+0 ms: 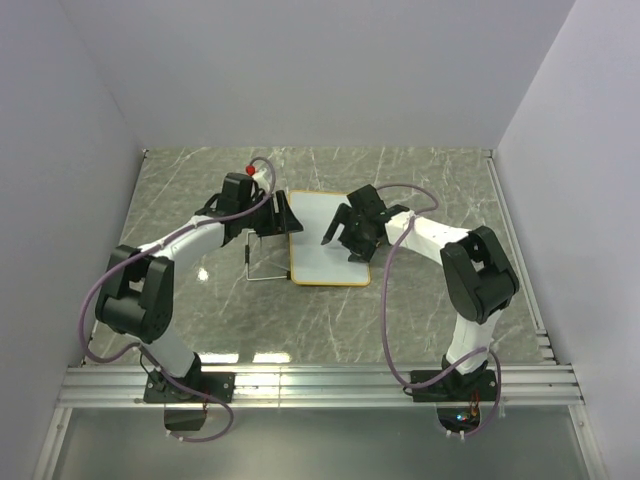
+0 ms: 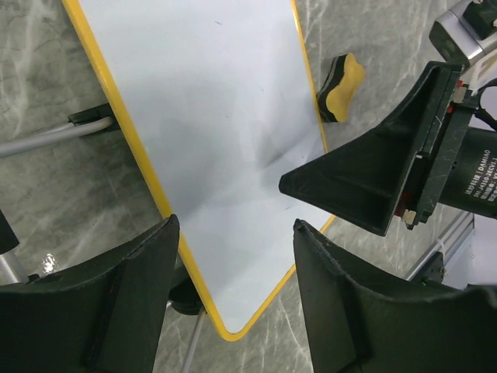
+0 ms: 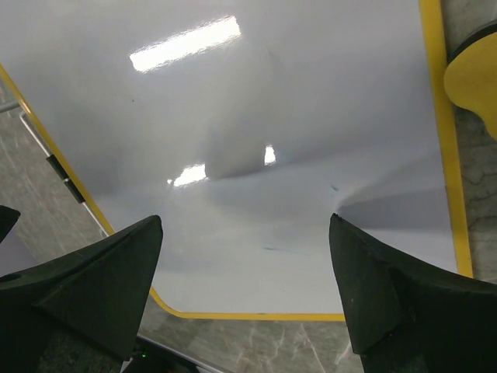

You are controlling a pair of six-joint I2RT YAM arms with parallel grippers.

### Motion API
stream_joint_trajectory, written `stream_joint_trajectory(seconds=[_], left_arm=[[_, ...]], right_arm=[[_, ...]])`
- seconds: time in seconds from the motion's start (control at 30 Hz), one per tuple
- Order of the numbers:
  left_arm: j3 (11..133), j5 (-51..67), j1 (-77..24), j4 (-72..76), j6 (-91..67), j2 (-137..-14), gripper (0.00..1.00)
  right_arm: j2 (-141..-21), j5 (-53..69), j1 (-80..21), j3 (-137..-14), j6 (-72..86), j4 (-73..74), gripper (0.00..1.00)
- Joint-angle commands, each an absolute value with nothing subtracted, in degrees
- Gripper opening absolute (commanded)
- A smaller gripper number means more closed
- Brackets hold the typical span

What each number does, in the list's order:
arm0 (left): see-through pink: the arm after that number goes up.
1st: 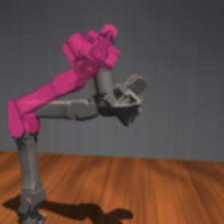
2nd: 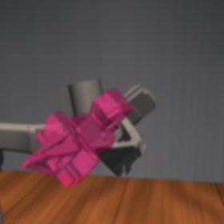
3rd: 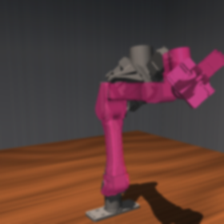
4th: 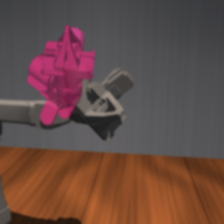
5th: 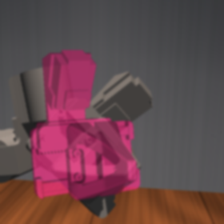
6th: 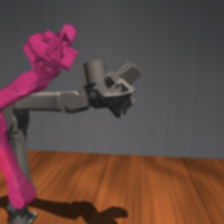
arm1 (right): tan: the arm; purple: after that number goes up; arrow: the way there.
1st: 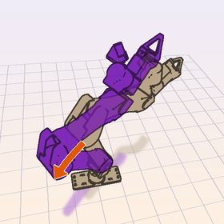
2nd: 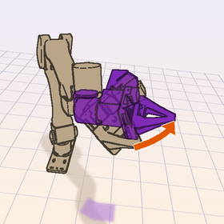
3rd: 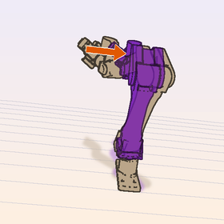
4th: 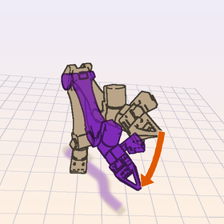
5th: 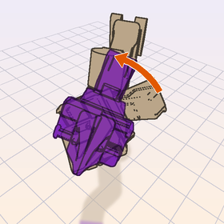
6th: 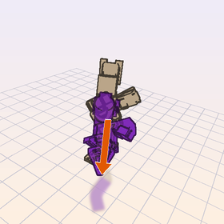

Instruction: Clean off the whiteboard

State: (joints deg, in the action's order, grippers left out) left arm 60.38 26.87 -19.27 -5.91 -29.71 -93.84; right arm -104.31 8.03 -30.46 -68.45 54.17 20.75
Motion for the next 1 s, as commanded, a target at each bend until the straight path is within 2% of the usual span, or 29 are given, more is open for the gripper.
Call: stream_joint_trajectory(seconds=[0.0,0.57,0.7,0.9,0.97], left_arm=[[63.0,22.2,-19.5,-9.3,-29.6,-95.4,0.65],[68.6,11.7,-23.4,-18.6,-29.4,-104.0,0.64],[67.4,15.5,-23.6,-14.6,-30.6,-104.9,0.64],[63.8,27.2,-23.7,-2.1,-35.8,-106.4,0.64],[63.2,30.1,-24.1,-0.4,-37.4,-107.6,0.61]], right_arm=[[-104.6,7.6,-29.5,-70.6,53.5,21.0,0.94],[-104.1,8.9,-26.5,-68.0,52.5,19.9,0.94],[-103.7,9.2,-25.8,-67.2,51.9,19.6,0.94],[-103.8,9.8,-24.8,-66.1,51.1,19.3,0.94],[-104.2,10.1,-24.6,-66.1,50.9,19.2,0.94]])
